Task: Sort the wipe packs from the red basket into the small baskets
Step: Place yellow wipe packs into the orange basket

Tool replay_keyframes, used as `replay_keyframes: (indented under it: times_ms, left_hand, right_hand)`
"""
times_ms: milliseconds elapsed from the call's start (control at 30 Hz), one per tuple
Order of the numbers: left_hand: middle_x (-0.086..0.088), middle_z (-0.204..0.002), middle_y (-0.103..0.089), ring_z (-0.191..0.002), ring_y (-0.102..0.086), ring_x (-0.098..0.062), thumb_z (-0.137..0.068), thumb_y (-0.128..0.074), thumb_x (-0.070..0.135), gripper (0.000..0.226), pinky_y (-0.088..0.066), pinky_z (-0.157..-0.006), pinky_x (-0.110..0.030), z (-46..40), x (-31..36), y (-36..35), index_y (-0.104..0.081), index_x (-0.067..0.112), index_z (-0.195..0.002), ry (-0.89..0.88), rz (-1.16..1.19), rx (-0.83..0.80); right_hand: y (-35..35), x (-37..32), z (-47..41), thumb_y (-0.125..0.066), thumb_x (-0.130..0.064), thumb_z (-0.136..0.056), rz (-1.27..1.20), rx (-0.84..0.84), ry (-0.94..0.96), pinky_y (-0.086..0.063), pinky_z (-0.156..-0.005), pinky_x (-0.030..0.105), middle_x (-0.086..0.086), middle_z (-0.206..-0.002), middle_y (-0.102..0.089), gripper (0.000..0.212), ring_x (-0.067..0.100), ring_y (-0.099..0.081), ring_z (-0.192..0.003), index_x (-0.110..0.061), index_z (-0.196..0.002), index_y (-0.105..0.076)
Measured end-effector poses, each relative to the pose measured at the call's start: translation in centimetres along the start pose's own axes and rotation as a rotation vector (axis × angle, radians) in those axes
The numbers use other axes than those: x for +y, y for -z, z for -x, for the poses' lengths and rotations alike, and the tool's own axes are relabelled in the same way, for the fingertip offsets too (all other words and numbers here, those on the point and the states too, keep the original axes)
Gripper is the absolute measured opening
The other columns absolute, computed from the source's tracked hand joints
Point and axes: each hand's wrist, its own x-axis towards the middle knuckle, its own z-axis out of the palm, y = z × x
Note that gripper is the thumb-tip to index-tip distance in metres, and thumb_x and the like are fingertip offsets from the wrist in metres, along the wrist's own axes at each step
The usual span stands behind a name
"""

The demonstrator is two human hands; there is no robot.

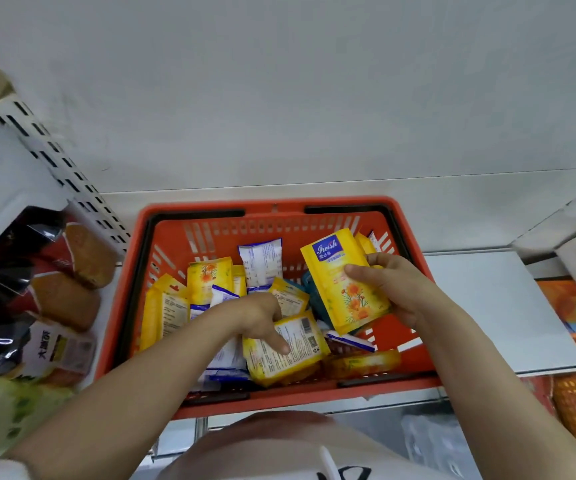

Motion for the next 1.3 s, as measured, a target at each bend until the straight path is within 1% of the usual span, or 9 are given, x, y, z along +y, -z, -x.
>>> replay_keyframes:
  times_ms: [67,233,333,400,500,700,867,1033,1300]
  left_hand:
    - [0.0,-0.078,-0.055,-0.071,-0.052,-0.016,-0.074,-0.082,0.043,0.042,-0.037,-0.061,-0.028,0.9,-0.6,0.5,-0.064,0.007,-0.087,0.009,0.184,0.073]
    - [-0.001,-0.092,-0.07,-0.079,-0.069,-0.015,-0.078,-0.082,0.025,0.026,-0.049,-0.063,-0.027,2.9,-1.4,2.6,-0.064,0.015,-0.093,-0.017,0.95,0.418]
    - [-0.001,-0.088,-0.074,-0.069,-0.073,-0.011,-0.082,-0.079,0.028,0.028,-0.052,-0.05,-0.023,3.6,-0.5,2.7,-0.062,0.015,-0.099,-0.046,1.121,0.534]
    - [-0.004,-0.095,-0.074,-0.075,-0.073,-0.013,-0.084,-0.075,0.037,0.032,-0.057,-0.056,-0.026,4.0,0.1,2.3,-0.061,0.016,-0.103,-0.064,1.183,0.578]
    - [-0.002,-0.113,-0.072,-0.106,-0.067,-0.021,-0.093,-0.056,0.054,0.039,-0.053,-0.092,-0.043,4.6,0.3,2.0,-0.065,0.022,-0.113,-0.09,1.271,0.584]
    - [0.001,-0.091,-0.073,-0.082,-0.068,-0.018,-0.094,-0.063,0.035,0.008,-0.056,-0.079,-0.044,5.5,-0.9,1.1,-0.065,0.028,-0.096,-0.131,1.391,0.436]
    - [-0.004,-0.095,-0.074,-0.081,-0.07,-0.021,-0.066,-0.08,0.041,0.049,-0.057,-0.073,-0.038,6.2,-0.4,0.5,-0.065,0.018,-0.106,-0.182,1.474,0.218]
    - [-0.012,-0.094,-0.076,-0.079,-0.075,-0.025,-0.055,-0.086,0.03,0.053,-0.059,-0.057,-0.036,8.0,2.6,-0.1,-0.07,0.011,-0.102,-0.219,1.505,0.405]
    - [-0.006,-0.104,-0.074,-0.082,-0.073,-0.023,-0.085,-0.072,0.008,0.042,-0.06,-0.062,-0.037,11.0,14.4,-3.5,-0.057,0.018,-0.123,-0.462,1.391,0.524]
  right_hand:
    - [-0.1,-0.1,0.2,-0.08,-0.025,-0.08,-0.009,0.009,0.009,-0.06,-0.076,0.046,0.008,-0.096,-0.077,0.041,0.028,-0.075,-0.085,-0.013,-0.115,-0.061]
    - [-2.4,-0.4,0.9,-0.08,-0.024,-0.081,-0.039,0.095,0.056,-0.059,-0.081,0.052,0.008,-0.097,-0.075,0.035,0.026,-0.075,-0.084,-0.014,-0.108,-0.06]
    - [-5.1,-0.5,1.5,-0.081,-0.022,-0.08,-0.049,0.15,0.135,-0.062,-0.066,0.041,0.005,-0.095,-0.075,0.031,0.019,-0.075,-0.078,-0.016,-0.101,-0.06]
    - [-6.8,-0.6,2.0,-0.081,-0.022,-0.08,-0.03,0.187,0.189,-0.057,-0.053,0.028,0.002,-0.094,-0.073,0.035,0.011,-0.074,-0.072,-0.016,-0.105,-0.058]
    - [-8.3,-0.7,2.8,-0.08,-0.018,-0.082,-0.123,0.216,0.203,-0.052,-0.044,0.021,0.002,-0.093,-0.072,0.041,0.007,-0.072,-0.065,-0.01,-0.113,-0.055]
    - [-9.2,-0.1,4.5,-0.081,-0.019,-0.08,-0.251,0.219,0.173,-0.061,-0.062,0.039,0.007,-0.1,-0.074,0.048,0.022,-0.075,-0.083,-0.009,-0.119,-0.056]
    - [-8.8,1.1,5.9,-0.078,-0.018,-0.082,-0.333,0.202,0.157,-0.059,-0.08,0.053,0.013,-0.107,-0.074,0.046,0.029,-0.074,-0.092,-0.005,-0.122,-0.058]
    - [-7.4,1.8,8.5,-0.074,-0.015,-0.086,-0.373,0.179,0.245,-0.059,-0.078,0.05,0.015,-0.108,-0.073,0.035,0.031,-0.073,-0.095,-0.005,-0.117,-0.061]
    - [2.9,4.6,16.2,-0.074,-0.018,-0.087,-0.487,0.403,0.426,-0.06,-0.075,0.05,0.013,-0.096,-0.076,0.03,0.029,-0.073,-0.083,-0.008,-0.113,-0.062]
